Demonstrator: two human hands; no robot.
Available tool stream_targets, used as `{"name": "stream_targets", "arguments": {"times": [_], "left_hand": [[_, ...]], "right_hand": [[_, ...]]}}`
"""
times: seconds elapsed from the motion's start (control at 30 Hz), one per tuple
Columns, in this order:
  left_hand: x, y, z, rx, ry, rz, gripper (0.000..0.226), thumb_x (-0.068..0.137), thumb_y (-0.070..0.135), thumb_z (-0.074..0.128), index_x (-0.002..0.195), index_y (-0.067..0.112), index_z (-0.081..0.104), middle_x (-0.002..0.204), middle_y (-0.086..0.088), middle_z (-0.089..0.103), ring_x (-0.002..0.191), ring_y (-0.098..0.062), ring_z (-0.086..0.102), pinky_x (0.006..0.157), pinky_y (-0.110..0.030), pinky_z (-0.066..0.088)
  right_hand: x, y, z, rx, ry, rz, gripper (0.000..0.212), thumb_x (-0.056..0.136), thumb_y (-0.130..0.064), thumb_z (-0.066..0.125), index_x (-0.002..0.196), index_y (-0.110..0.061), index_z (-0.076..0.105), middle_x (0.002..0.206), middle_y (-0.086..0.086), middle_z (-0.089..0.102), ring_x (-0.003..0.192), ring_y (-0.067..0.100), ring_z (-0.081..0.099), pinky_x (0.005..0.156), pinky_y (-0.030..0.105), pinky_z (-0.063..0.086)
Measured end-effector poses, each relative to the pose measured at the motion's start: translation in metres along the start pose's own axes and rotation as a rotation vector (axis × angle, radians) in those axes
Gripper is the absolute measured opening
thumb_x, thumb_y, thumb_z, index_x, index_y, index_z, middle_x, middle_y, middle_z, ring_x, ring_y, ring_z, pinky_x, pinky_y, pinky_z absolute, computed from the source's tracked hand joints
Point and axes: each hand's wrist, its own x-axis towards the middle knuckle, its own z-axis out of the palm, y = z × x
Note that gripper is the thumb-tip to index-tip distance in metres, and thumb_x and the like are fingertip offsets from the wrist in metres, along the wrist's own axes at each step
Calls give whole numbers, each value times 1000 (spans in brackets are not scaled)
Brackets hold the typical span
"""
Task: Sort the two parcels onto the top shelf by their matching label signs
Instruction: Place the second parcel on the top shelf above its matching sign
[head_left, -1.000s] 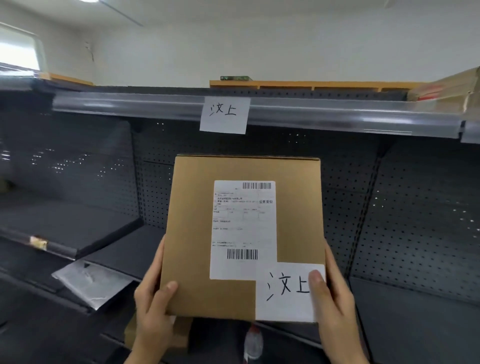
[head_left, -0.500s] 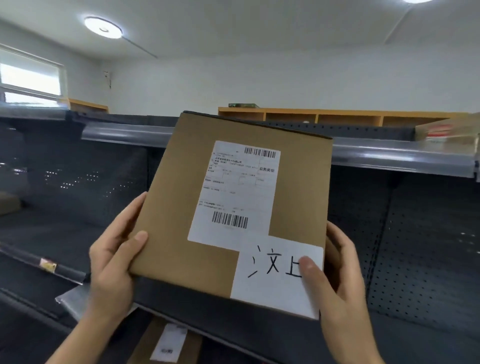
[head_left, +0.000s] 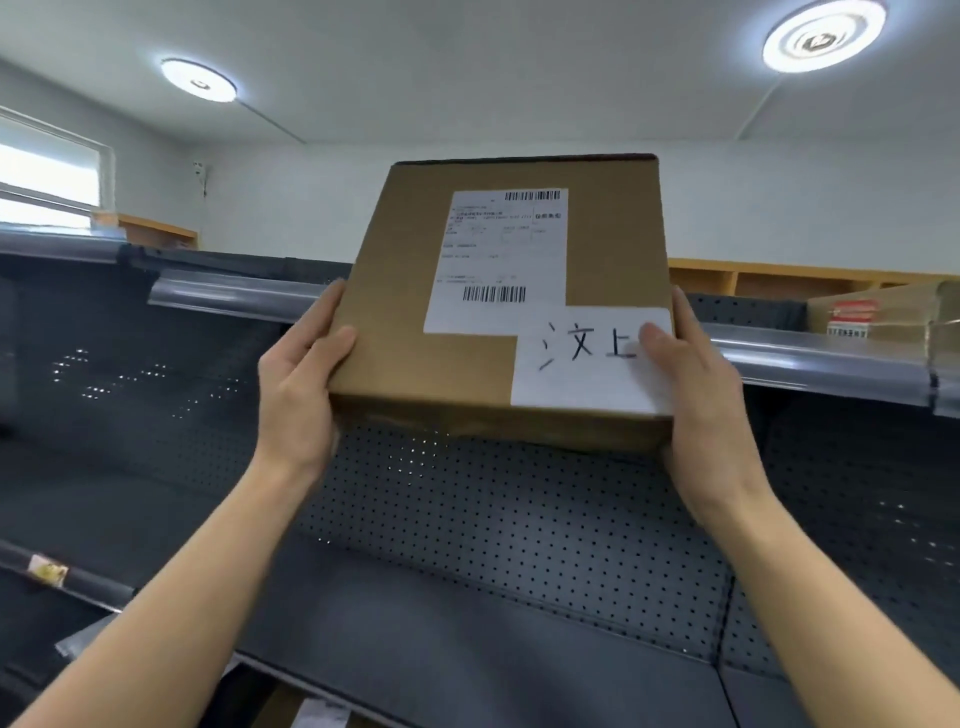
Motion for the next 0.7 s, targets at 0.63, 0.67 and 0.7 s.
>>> {"name": "stream_targets", "arguments": {"times": [0.63, 0.67, 0.7], "left_hand": [[164, -32, 55, 29, -163, -243, 15, 89, 34, 59, 94, 19, 60, 88, 0, 57, 79, -18, 62, 68, -37, 57], [171, -35, 56, 49, -159, -247, 16, 87, 34, 61, 91, 19, 62, 85, 0, 59, 79, -19, 63, 72, -41, 59], [178, -39, 57, 90, -148, -248, 17, 86, 36, 62, 89, 19, 64, 84, 0, 61, 81, -20, 64, 77, -44, 58]], "right_hand": [[159, -6, -25, -143, -222, 254, 33, 88, -38, 74, 110, -16, 63, 116, 6, 64, 114, 27, 64, 101, 54, 53], [162, -4, -21, -150, -185, 269, 42, 87, -41, 74, 117, -13, 65, 120, 9, 66, 117, 29, 65, 101, 57, 52], [167, -1, -17, -142, -154, 284, 47, 87, -42, 74, 122, -12, 65, 125, 11, 67, 120, 31, 65, 101, 58, 52]]}}
